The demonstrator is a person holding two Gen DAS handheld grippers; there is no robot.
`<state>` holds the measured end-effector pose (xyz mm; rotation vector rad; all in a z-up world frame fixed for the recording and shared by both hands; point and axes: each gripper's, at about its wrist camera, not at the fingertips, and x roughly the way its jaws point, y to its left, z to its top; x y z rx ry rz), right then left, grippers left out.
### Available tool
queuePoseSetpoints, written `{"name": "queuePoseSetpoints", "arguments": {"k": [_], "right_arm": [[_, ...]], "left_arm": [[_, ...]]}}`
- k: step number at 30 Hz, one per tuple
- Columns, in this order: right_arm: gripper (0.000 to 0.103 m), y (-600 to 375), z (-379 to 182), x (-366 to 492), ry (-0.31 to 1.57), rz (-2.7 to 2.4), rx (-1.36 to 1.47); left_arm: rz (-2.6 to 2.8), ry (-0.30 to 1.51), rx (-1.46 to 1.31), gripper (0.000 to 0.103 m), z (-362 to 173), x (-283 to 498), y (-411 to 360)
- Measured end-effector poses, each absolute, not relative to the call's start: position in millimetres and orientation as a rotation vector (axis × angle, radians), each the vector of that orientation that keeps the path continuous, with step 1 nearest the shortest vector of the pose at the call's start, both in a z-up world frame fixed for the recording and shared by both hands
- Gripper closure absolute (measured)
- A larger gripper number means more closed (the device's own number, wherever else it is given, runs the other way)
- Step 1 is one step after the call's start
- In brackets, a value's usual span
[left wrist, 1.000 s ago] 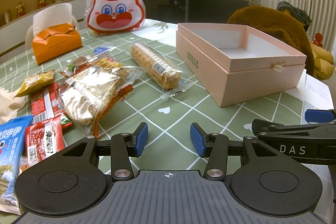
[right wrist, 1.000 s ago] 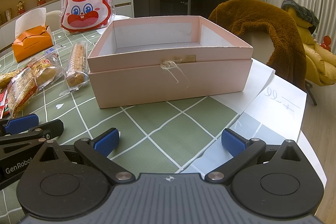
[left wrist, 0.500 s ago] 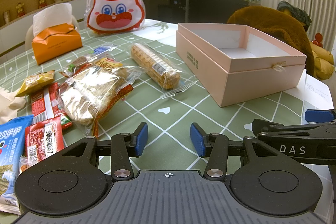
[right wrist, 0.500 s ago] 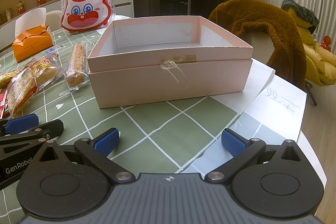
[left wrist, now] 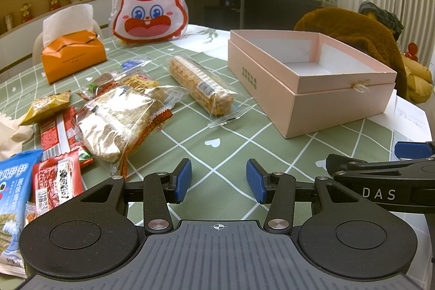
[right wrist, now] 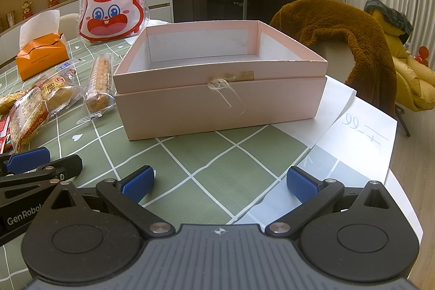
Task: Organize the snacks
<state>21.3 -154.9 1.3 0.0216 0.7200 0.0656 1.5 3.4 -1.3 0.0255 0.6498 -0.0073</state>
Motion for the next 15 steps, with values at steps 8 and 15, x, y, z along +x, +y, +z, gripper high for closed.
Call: {"name": "queuePoseSetpoints", "arguments": {"k": [8, 15], "right_arm": [[0.000, -154.9, 1.3, 21.2, 0.720, 0.066, 0.022], [0.000, -154.4, -0.5, 22.2, 0.720, 0.065, 0.024]], "left_arm": [[-0.001, 0.650, 0.031, 0.049, -1.3, 2.3, 2.7], [0.012, 0.652, 0.018, 0.048, 0.5, 14.5, 1.3]]}}
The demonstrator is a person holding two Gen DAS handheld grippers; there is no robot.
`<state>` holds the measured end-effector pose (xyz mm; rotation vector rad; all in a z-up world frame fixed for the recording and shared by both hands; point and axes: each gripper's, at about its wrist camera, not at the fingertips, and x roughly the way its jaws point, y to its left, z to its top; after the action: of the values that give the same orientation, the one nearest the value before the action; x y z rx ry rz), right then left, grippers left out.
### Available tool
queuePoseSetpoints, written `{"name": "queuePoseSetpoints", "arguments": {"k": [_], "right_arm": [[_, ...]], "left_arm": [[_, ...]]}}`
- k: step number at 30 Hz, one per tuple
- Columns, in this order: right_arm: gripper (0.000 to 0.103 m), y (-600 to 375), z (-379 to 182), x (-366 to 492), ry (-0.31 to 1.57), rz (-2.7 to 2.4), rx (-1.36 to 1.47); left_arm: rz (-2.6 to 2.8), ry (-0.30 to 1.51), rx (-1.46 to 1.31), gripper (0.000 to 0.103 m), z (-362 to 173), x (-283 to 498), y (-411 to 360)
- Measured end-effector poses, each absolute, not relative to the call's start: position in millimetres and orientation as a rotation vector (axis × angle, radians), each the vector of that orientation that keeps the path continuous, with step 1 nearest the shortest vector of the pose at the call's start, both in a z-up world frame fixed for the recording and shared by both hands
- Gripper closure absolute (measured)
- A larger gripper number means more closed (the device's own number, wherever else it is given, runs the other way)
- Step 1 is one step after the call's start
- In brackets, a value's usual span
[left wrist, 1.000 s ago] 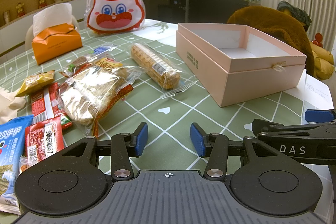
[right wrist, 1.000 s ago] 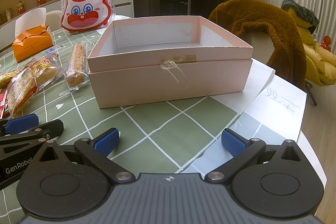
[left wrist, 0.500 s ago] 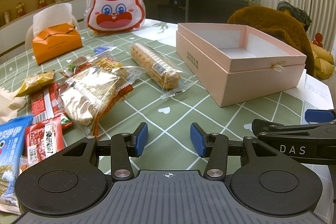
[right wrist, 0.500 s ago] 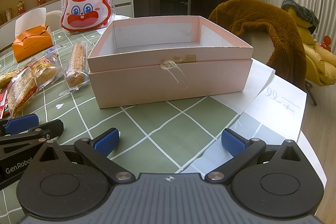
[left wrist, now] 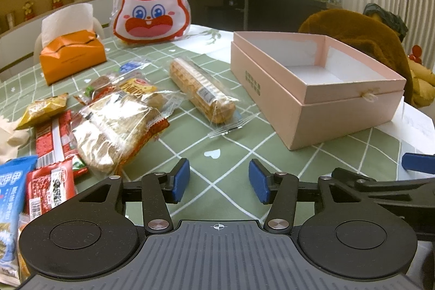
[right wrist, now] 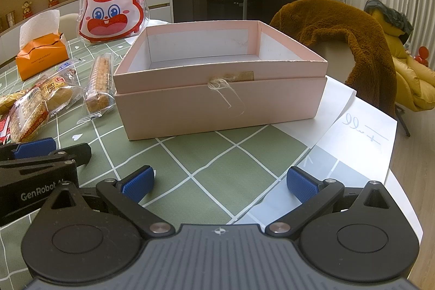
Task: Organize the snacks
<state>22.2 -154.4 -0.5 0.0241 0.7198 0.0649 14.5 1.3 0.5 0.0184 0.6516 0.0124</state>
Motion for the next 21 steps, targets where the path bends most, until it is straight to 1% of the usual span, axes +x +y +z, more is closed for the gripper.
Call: {"name": "queuePoseSetpoints", "arguments": {"k": [5, 9, 14, 19, 21], "right_arm": [[0.000, -156.7, -1.8, 23.9, 0.727, 0.083, 0.027], [0.000, -158.7, 8.1, 26.9, 0.846, 0.116, 0.010], [0.000, -157.8, 10.1, 29.8, 0.899, 0.121, -0.002], [0.000, -148.7, 17.5, 41.3, 0.991, 0.226, -0.041], [0.000, -136.7, 30.0, 41.8, 0.955, 0.263, -0.073]], "left_arm": [[0.019, 0.653, 0.023, 0.047, 0.0, 15.4, -1.5], [0.012, 0.653, 0.017, 0.047, 0.1, 15.9, -0.9], [-0.055, 0.650, 0.032, 0.048, 2.3, 20.2, 3.9], [-0.025, 0.685, -0.058, 0.048, 37.7, 15.6, 35.6], [0.016, 0.698, -0.098, 0.048, 52.3, 17.9, 56.3]]}}
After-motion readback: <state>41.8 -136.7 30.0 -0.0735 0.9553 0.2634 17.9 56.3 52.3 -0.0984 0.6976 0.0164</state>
